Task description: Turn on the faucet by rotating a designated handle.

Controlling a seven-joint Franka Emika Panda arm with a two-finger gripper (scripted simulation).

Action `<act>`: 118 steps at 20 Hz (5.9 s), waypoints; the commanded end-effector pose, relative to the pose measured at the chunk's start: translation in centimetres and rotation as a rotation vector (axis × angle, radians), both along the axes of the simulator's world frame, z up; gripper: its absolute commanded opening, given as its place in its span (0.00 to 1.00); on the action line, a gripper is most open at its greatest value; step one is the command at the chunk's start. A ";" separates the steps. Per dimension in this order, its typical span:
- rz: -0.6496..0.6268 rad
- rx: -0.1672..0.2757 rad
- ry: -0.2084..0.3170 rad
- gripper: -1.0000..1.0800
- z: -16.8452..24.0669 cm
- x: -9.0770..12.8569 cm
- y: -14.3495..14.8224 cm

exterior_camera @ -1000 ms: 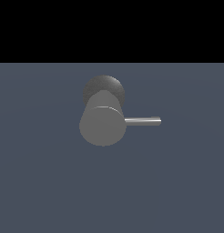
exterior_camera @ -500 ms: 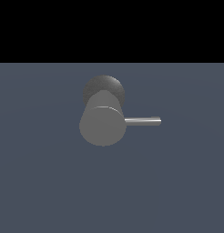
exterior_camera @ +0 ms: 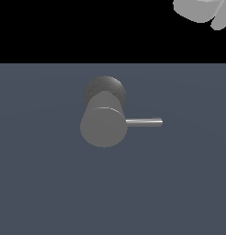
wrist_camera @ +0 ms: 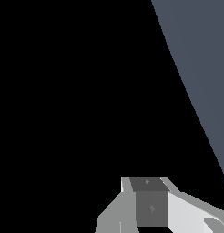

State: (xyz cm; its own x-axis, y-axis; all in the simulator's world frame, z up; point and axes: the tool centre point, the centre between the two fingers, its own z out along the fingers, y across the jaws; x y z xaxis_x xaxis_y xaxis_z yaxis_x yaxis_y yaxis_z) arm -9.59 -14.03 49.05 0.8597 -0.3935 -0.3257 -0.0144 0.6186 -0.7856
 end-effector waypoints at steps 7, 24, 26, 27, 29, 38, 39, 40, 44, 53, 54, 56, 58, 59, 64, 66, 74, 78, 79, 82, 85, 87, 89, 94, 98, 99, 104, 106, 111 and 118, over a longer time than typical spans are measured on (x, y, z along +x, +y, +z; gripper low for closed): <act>-0.097 0.223 0.146 0.00 -7.1 2.6 -2.7; -0.336 0.594 0.584 0.00 -27.9 4.0 -4.5; -0.360 0.619 0.632 0.00 -30.1 3.7 -4.3; -0.371 0.630 0.654 0.00 -31.0 3.5 -4.3; -0.391 0.648 0.694 0.00 -32.8 3.1 -4.1; -0.453 0.699 0.810 0.00 -37.8 1.7 -3.6; -0.457 0.703 0.818 0.00 -38.1 1.5 -3.6; -0.460 0.704 0.824 0.00 -38.4 1.5 -3.5; -0.457 0.688 0.845 0.00 -38.9 1.6 -2.9; -0.425 0.711 0.877 0.00 -38.8 2.7 -0.9; -0.425 0.719 0.882 0.00 -38.9 2.7 -0.8; -0.429 0.730 0.894 0.00 -39.3 2.6 -0.7; -0.436 0.734 0.909 0.00 -39.9 2.4 -0.6; -0.440 0.734 0.918 0.00 -40.3 2.3 -0.5; -0.450 0.744 0.953 0.00 -41.4 1.8 0.0; -0.447 0.756 0.962 0.00 -41.5 1.8 0.4; -0.438 0.779 0.970 0.00 -41.4 2.0 1.0; -0.438 0.778 0.970 0.00 -40.4 2.0 0.9; -0.438 0.778 0.970 0.00 -40.1 2.0 0.9; -0.438 0.778 0.970 0.00 -39.1 2.0 0.8; -0.438 0.778 0.970 0.00 -38.2 2.0 0.7; -0.438 0.778 0.970 0.00 -37.5 2.0 0.6; -0.438 0.778 0.970 0.00 -36.9 2.0 0.6; -0.438 0.778 0.970 0.00 -35.4 2.0 0.4; -0.449 0.782 0.992 0.00 -36.2 2.0 0.3; -0.449 0.781 0.991 0.00 -35.9 2.0 0.4; -0.447 0.781 0.987 0.00 -34.4 1.9 0.8; -0.446 0.780 0.985 0.00 -33.7 1.9 1.0; -0.444 0.780 0.981 0.00 -32.3 1.9 1.4; -0.441 0.779 0.975 0.00 -30.3 1.9 1.9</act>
State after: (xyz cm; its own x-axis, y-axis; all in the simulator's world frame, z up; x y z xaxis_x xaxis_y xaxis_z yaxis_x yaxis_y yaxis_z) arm -7.89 -12.39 17.40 -0.0317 0.0001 -0.9995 -0.0454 0.9990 0.0015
